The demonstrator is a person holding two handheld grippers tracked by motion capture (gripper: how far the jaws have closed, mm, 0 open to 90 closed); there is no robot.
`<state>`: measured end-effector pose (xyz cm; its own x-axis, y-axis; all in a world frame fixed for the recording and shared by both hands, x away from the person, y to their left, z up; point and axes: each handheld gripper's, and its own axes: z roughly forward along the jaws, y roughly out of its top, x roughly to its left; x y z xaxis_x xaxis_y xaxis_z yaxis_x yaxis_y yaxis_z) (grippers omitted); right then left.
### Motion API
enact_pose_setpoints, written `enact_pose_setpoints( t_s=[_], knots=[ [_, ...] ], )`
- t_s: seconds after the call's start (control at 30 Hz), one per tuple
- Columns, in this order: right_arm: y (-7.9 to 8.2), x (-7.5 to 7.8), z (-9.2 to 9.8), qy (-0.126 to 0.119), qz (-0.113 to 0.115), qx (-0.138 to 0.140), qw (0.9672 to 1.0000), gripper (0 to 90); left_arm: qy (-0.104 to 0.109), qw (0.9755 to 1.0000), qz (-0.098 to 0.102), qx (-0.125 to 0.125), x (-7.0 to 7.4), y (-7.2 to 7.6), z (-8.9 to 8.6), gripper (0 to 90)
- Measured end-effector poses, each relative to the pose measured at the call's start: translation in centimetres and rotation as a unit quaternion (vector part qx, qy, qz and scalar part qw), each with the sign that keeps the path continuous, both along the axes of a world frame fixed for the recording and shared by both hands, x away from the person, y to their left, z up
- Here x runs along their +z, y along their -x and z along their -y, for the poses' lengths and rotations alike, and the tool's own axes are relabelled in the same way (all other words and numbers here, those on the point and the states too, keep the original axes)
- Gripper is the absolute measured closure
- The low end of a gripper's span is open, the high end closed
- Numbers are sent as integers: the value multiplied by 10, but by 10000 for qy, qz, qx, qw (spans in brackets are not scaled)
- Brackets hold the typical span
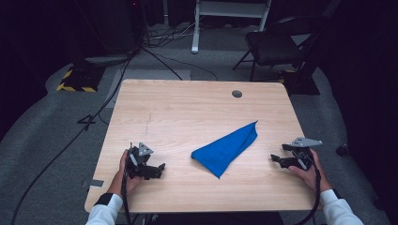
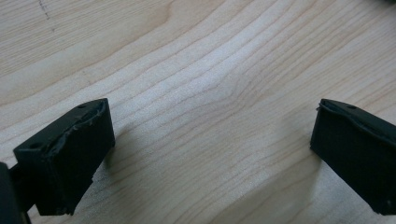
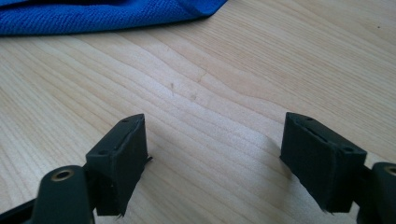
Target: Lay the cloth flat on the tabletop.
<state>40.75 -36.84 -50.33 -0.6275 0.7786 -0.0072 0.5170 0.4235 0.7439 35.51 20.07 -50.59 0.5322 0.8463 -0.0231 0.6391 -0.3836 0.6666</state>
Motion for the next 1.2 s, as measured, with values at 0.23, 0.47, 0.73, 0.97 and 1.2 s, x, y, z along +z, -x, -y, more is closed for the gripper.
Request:
enact_pose_setpoints(
  t_s=[0.23, 0.47, 0.73, 0.97, 1.2],
  knots=[
    [1, 0, 1, 11, -4, -10, 10000, 228, -45, 9997, 2, -236, 0, 3, 3, 2],
    [1, 0, 1, 17, -18, -7, 10000, 225, -63, 9984, -6, -569, 1, 8, 14, 3],
    [-2, 1, 0, 38, -45, 3, 10000, 205, -3, 9938, 1, -1113, 5, 16, 36, 149],
    [-4, 1, 0, 38, -57, 44, 10000, 200, -30, 9880, 64, -1541, 13, 13, 66, 194],
    [-3, 1, 0, 33, -56, 33, 10000, 200, -108, 9774, 240, -2098, 22, 11, 113, 218]
  ],
)
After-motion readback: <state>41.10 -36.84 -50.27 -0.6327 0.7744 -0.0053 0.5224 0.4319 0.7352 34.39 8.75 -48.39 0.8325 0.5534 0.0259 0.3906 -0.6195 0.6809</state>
